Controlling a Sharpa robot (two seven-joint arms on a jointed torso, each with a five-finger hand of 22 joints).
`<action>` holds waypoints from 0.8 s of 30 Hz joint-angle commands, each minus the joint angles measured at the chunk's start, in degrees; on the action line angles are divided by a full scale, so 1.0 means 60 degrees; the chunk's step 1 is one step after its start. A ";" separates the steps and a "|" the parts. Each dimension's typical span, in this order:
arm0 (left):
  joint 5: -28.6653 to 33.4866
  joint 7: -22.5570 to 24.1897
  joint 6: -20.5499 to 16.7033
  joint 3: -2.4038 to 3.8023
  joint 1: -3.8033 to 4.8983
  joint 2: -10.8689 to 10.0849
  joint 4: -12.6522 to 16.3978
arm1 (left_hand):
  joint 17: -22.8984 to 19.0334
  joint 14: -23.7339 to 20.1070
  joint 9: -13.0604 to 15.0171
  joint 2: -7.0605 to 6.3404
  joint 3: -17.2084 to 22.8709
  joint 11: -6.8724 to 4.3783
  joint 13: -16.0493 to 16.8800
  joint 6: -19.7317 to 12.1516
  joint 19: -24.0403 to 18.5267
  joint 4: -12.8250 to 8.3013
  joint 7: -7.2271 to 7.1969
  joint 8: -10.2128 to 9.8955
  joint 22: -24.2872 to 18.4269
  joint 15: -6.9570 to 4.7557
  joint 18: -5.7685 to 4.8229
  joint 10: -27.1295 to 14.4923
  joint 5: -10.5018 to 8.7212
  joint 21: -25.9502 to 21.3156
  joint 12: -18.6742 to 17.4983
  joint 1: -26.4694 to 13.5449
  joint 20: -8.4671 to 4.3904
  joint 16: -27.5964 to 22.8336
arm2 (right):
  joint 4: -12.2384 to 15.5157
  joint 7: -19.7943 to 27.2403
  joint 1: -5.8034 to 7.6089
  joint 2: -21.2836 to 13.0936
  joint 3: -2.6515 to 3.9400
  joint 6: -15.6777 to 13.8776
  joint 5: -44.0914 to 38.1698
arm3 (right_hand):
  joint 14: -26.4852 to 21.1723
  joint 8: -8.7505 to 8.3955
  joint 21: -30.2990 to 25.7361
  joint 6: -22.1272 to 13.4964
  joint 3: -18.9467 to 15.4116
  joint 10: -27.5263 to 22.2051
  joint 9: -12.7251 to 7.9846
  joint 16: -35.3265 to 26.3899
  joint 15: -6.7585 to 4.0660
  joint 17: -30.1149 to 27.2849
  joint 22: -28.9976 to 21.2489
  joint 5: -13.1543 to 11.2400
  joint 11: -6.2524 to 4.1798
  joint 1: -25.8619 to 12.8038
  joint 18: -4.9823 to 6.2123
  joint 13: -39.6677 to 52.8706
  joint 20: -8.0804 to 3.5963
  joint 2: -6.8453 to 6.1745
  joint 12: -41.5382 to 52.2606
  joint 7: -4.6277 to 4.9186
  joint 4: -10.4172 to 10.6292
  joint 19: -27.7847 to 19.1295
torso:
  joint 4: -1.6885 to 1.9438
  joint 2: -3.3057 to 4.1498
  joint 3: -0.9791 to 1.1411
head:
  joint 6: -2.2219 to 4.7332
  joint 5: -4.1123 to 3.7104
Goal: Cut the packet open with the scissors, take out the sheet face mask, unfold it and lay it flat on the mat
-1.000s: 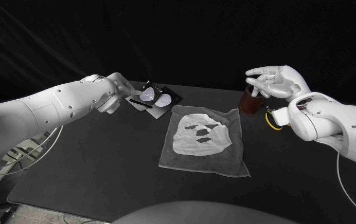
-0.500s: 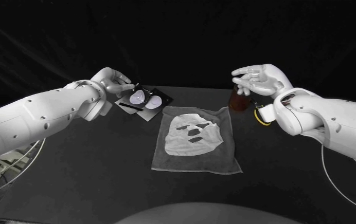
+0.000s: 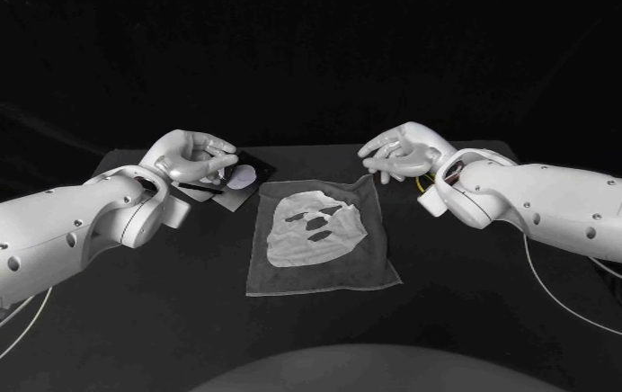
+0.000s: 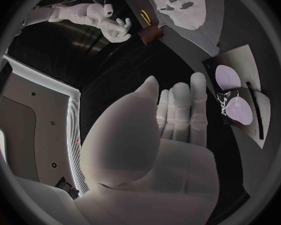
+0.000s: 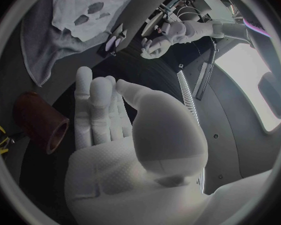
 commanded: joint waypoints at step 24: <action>0.3794 0.2410 0.1346 0.0021 -0.0289 0.0186 0.0379 | -0.3027 -0.2200 -0.0587 -0.0461 0.0901 0.0644 -0.2108 0.0177 -0.2229 -0.0006 -0.0025 -0.0409 -0.2757 0.0861 -0.0063 0.0523 0.0036 -0.3965 -0.2941 -0.0829 0.0998 -0.4899 | -0.0268 0.1780 -0.0565 0.0412 -0.0010 0.0030 0.3441 | -0.4023 -0.0338 -0.2750 -0.0694 0.0576 -0.1615 -0.0050 -0.6573 0.1210 -0.4222 -0.1473 -0.0350 0.0819 -0.0634 -0.0112 -0.1937 0.1145 -0.0041 -0.1700 0.0574 0.0096 -0.3351 | 0.0028 -0.0124 -0.0062 | 0.0011 0.0046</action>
